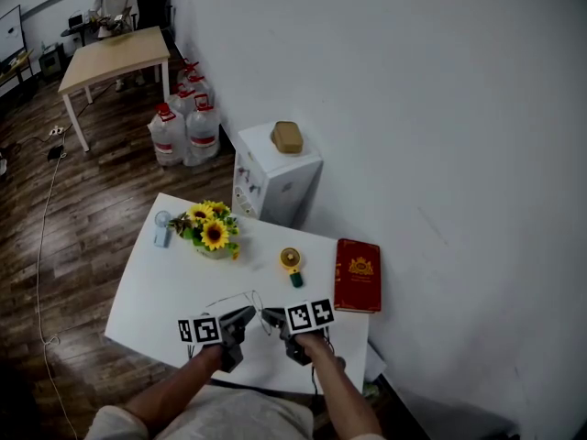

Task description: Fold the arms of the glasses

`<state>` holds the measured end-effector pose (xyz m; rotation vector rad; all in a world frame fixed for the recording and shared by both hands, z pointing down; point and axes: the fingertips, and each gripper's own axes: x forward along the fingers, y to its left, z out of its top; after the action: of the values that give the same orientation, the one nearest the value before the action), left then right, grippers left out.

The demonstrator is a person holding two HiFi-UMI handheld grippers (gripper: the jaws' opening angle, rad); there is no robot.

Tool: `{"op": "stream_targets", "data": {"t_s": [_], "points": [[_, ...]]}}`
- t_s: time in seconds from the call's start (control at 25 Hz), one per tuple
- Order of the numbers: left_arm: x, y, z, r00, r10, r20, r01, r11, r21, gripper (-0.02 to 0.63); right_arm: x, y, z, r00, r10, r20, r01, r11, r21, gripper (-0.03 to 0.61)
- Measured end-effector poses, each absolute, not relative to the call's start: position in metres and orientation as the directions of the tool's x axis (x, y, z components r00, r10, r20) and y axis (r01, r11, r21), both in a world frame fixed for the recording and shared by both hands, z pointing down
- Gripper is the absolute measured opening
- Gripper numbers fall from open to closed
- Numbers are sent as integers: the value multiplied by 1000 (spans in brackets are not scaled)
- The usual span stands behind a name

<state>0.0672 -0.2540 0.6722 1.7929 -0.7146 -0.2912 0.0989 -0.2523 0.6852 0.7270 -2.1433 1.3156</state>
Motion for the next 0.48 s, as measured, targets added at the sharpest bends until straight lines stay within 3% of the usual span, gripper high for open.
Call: {"op": "stream_targets", "data": {"t_s": [0.48], "points": [[80, -246, 667, 821, -548, 163, -351, -258, 900, 15, 102, -253, 681, -726, -186, 662, -676, 368, -638, 15]]}}
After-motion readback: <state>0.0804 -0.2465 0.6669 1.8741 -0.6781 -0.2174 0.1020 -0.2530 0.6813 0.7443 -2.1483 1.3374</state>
